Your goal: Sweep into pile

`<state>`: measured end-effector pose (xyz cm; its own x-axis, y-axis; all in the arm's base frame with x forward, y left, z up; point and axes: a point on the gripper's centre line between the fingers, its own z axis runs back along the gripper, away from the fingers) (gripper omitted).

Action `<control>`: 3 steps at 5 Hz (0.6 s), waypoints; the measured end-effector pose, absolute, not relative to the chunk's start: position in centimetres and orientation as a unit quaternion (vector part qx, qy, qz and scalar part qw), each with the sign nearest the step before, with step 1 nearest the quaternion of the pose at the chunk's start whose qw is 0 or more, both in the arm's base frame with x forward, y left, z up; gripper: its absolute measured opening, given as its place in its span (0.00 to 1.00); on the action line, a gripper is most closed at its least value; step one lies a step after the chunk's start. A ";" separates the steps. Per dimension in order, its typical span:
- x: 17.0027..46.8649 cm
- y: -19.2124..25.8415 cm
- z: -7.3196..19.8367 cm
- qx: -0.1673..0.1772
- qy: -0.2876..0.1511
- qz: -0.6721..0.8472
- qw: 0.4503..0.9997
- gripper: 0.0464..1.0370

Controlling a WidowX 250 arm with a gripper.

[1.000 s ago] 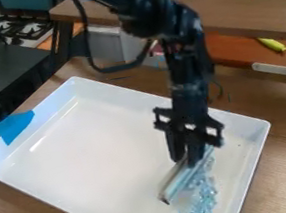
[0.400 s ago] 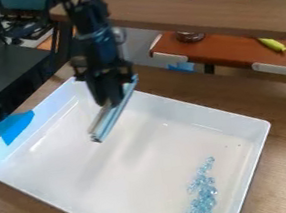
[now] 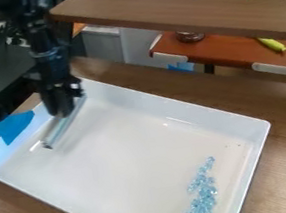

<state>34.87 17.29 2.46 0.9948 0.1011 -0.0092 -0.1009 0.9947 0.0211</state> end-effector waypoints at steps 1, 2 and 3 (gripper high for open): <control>32.6 21.5 2.0 0.047 0.011 0.043 0.998 0.35; 31.1 22.0 0.8 0.051 0.024 0.039 0.998 0.66; 30.7 21.5 1.4 0.034 0.047 0.055 0.997 0.94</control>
